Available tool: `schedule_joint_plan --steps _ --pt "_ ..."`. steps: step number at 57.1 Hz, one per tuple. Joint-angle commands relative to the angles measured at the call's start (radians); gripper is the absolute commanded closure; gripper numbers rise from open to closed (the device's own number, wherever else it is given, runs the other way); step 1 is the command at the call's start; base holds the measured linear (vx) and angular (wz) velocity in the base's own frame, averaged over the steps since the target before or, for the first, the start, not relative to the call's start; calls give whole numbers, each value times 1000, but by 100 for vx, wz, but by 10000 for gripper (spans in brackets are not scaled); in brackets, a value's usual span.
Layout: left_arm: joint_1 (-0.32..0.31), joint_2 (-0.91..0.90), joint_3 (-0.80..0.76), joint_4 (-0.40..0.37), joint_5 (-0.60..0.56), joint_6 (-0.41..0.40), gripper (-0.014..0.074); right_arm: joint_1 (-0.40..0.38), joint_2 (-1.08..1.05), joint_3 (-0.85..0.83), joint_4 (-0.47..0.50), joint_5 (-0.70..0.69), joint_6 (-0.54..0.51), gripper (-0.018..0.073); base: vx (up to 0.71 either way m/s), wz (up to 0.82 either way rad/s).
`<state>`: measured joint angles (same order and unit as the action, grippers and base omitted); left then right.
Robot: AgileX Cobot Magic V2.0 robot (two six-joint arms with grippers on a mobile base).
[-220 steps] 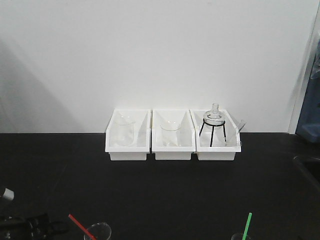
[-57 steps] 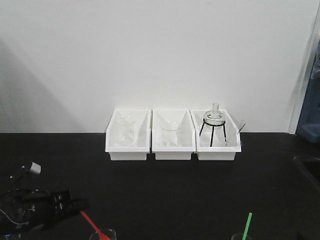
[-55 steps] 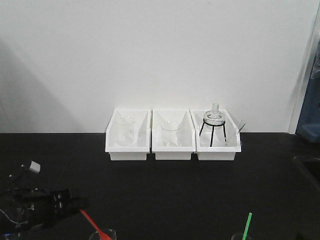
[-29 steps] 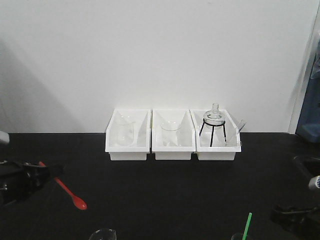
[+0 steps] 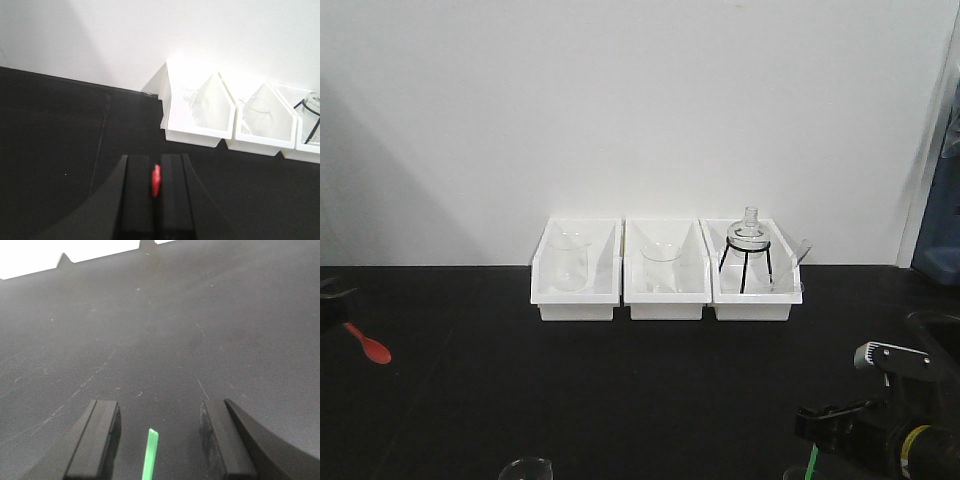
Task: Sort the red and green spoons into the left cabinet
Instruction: 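Grasp the green spoon in the other beaker with the right gripper and lift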
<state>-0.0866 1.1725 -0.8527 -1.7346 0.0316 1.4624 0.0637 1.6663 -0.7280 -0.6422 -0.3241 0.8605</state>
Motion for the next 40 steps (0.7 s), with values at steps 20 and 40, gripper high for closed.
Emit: schedule_joint_plan --steps 20,40 --pt "-4 -27 -30 -57 9 5 597 -2 46 -31 13 -164 44 130 0 0" --pt "-4 -27 -30 -57 9 5 597 -2 85 -31 13 -197 -13 174 0 0"
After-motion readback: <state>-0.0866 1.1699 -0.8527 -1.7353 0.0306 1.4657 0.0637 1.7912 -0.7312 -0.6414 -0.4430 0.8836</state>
